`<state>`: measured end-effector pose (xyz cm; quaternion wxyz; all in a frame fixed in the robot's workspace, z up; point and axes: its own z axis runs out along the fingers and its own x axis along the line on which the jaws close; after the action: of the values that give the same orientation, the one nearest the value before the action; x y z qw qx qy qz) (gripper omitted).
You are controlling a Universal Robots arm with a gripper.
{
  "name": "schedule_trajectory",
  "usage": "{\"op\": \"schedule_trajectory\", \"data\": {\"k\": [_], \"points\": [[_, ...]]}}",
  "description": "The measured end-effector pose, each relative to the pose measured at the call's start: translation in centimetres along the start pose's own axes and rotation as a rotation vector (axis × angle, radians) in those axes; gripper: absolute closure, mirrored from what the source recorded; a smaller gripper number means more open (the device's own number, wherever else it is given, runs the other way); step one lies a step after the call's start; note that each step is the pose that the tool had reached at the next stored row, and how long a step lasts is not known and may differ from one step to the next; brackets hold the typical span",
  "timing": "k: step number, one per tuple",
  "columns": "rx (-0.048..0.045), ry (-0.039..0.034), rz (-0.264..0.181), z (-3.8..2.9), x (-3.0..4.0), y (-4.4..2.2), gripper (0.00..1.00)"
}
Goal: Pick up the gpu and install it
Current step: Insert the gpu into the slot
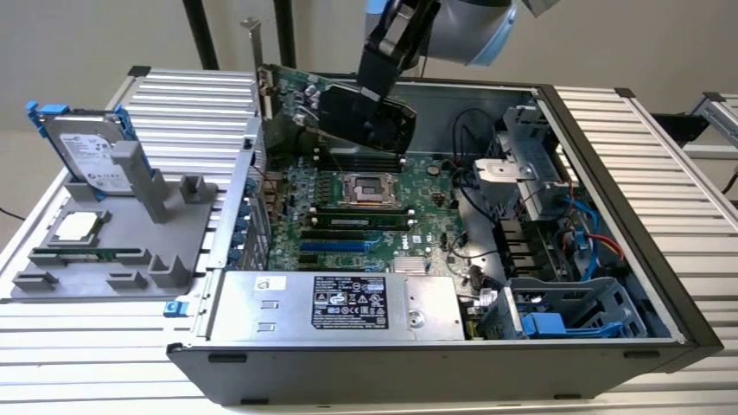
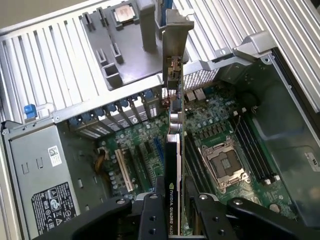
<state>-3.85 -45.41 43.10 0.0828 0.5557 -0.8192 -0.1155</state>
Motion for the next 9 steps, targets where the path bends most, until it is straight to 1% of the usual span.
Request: {"op": "schedule_trajectory", "data": {"k": [9], "points": [[0.0005, 0.0194, -0.066, -0.03, 0.0, 0.01, 1.0]]}}
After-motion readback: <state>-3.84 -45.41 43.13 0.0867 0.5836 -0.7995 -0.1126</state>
